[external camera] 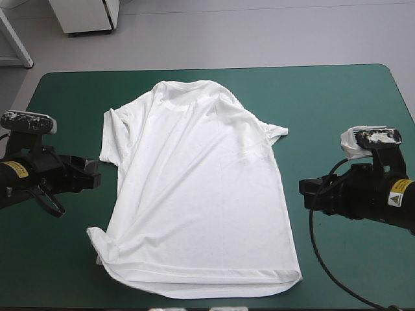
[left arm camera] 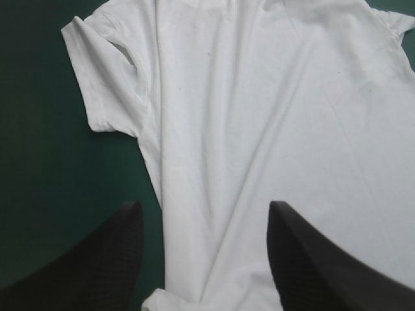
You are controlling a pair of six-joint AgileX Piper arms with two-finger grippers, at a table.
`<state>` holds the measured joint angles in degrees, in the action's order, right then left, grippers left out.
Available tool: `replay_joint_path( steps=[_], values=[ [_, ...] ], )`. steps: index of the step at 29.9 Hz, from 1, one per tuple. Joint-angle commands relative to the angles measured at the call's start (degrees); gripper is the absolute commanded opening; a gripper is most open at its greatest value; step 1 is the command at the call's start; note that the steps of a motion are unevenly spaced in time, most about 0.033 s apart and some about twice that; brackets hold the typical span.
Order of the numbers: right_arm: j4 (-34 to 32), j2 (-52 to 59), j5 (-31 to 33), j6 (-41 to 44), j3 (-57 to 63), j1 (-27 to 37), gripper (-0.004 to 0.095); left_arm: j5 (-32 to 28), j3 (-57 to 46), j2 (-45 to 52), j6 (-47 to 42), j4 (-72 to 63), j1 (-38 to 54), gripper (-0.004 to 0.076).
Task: Fold the cloth
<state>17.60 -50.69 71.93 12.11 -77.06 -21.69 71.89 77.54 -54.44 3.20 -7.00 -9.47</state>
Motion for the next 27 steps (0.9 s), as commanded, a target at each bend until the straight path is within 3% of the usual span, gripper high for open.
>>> replay_joint_path(
  steps=[1, 6, 20, 27],
  values=[
    [0.2, 0.2, -0.3, 0.1, -1.3, 0.2, 0.0374, 2.0, 1.8, 0.5, -0.6, 0.8, -0.3, 0.042],
    [-0.2, 0.2, -0.3, 0.1, 0.0, 0.2, 0.0374, 2.0, -0.6, 0.0, -2.6, 3.2, -0.3, 0.042],
    [-1.3, 0.2, -0.3, -0.1, 3.3, 0.2, 0.0374, 1.7, -28.9, -1.1, -5.5, 6.6, -0.3, 0.042],
    [-1.6, 0.2, -0.3, -0.7, 3.3, 0.2, 0.0374, -2.7, -34.1, -4.6, -5.5, 7.0, -0.3, 0.042]
  ],
)
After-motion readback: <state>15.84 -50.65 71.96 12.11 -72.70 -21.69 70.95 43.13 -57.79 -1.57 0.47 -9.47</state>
